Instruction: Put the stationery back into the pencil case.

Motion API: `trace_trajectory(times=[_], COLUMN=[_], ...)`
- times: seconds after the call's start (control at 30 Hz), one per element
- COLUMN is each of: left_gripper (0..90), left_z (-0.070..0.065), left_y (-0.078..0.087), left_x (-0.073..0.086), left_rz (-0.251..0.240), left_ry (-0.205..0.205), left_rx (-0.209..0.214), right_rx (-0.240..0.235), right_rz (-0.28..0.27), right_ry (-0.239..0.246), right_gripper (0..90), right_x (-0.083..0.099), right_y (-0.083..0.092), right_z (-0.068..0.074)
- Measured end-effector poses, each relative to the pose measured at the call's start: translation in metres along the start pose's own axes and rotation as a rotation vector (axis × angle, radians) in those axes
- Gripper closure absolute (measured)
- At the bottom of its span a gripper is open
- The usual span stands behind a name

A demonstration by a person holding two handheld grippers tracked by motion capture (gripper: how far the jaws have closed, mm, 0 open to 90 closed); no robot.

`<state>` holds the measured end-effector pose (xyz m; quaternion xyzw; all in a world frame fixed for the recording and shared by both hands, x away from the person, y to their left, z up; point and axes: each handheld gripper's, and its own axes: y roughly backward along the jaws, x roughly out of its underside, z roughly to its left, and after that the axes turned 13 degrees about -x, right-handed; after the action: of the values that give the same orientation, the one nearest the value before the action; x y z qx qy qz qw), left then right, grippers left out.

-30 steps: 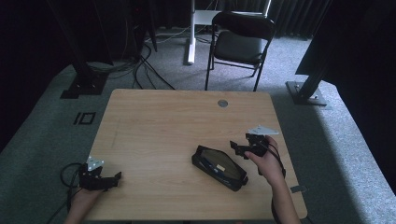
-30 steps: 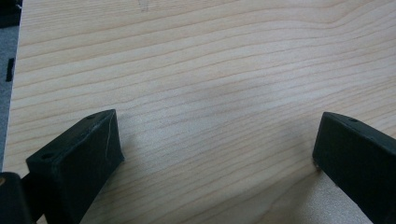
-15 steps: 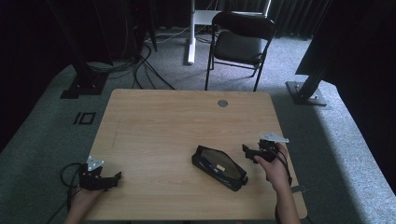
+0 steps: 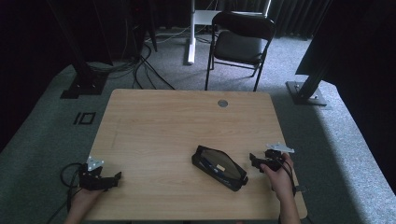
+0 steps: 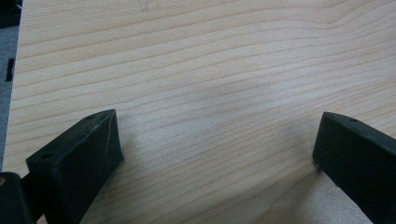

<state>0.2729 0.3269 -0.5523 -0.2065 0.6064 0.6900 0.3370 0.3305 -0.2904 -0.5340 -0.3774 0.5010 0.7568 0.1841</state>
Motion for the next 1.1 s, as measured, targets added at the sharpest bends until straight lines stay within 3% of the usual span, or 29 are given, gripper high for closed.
trace_trajectory(times=[0.33, 0.63, 0.83, 1.1], left_gripper=[1.4, 1.4, 1.4, 1.4], left_z=[0.0, 0.0, 0.0, 0.0], left_y=[0.0, 0.0, 0.0, 0.0], left_x=[0.0, 0.0, 0.0, 0.0], left_rz=[0.0, 0.0, 0.0, 0.0], left_ry=[-0.001, 0.0, -0.001, 0.0], left_rx=[0.0, 0.0, 0.0, 0.0], right_rx=[0.053, 0.061, 0.082, 0.111], right_rz=[0.015, 0.023, 0.051, 0.046], right_ry=[-0.003, -0.027, -0.034, -0.052], right_gripper=[15.2, 13.6, 13.3, 12.6], right_x=[0.012, 0.022, 0.031, 0.038], right_y=[0.008, 0.011, 0.012, 0.015], right_z=[-0.004, -0.005, -0.007, -0.007])
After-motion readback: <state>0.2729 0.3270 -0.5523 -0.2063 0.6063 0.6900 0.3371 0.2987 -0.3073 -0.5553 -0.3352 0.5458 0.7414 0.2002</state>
